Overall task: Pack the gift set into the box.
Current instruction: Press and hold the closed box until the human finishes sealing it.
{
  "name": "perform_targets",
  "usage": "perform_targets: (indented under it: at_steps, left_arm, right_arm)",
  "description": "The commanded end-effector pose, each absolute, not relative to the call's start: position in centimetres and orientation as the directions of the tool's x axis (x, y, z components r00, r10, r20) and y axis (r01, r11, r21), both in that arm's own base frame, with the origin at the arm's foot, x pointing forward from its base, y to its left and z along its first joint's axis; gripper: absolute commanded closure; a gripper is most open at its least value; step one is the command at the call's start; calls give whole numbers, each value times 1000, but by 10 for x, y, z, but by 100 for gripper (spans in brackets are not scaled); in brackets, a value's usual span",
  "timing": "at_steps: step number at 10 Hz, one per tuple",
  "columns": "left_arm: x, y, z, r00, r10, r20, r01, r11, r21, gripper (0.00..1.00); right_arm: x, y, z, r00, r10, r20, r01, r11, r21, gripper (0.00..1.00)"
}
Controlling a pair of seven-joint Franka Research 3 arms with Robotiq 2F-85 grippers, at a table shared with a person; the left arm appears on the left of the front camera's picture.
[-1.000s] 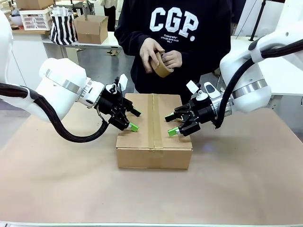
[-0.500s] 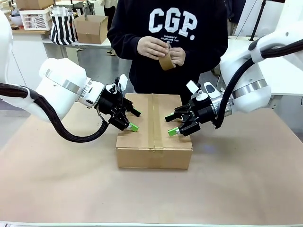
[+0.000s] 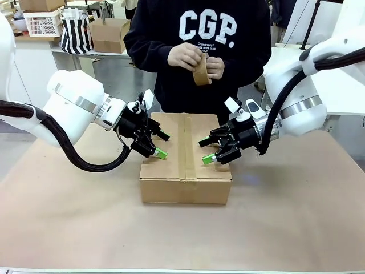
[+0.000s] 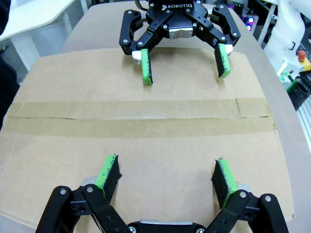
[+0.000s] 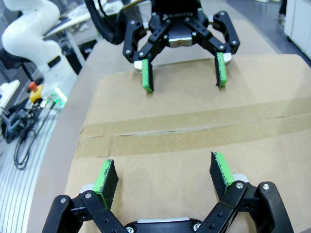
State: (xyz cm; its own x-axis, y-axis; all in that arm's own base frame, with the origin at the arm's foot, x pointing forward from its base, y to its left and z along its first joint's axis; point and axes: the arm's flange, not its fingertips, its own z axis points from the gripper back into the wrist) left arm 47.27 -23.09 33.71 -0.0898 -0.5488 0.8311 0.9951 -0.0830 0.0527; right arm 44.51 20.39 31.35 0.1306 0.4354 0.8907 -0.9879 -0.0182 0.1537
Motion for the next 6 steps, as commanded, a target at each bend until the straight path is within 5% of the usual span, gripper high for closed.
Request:
perform_targets:
  at_steps: [1,6]
  left_arm:
    - [472,-231,334,-94,-557,825,995,-88,54,0]
    - [472,-231,334,-94,-557,825,995,-88,54,0]
  right_arm:
    - [445,203,311,135,439,888,-987,-15,158,0]
    - [445,203,311,135,439,888,-987,-15,158,0]
